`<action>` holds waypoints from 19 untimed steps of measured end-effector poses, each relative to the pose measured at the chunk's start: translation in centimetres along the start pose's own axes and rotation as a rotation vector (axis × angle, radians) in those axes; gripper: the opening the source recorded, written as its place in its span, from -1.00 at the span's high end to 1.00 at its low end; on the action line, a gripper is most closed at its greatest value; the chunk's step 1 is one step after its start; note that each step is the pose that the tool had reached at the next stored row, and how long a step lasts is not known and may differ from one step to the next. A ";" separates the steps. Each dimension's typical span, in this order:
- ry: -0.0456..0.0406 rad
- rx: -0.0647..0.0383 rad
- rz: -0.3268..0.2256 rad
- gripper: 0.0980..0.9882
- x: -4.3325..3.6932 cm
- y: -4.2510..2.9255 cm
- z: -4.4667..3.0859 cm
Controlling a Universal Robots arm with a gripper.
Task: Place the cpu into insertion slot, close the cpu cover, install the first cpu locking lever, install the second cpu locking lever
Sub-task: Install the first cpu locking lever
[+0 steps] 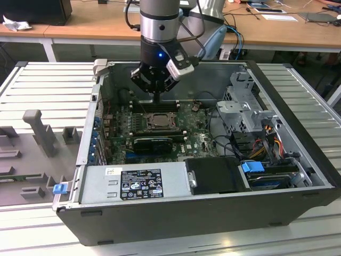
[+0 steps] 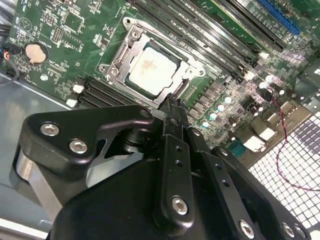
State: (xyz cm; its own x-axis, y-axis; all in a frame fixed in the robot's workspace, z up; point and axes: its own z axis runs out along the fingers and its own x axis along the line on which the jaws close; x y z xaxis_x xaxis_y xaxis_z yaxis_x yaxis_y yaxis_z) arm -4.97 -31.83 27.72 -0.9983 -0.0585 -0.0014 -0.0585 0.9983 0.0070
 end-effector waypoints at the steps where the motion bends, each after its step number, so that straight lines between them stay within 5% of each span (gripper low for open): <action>1: -0.0040 0.000 0.000 0.98 0.12 0.01 0.01; 6: -0.0215 0.001 -0.004 0.98 0.40 0.02 0.09; 14: -0.0225 0.000 -0.104 0.98 0.48 0.02 0.24; 17: -0.0347 0.001 -0.104 0.98 2.67 0.15 0.31; 19: -0.0364 0.001 -0.096 0.98 3.09 0.22 0.39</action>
State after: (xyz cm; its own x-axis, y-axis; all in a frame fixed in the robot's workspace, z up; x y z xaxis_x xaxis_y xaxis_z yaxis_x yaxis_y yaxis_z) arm -8.07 -31.79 27.32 -0.9874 -0.1536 -0.0383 -0.1538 0.9881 0.0037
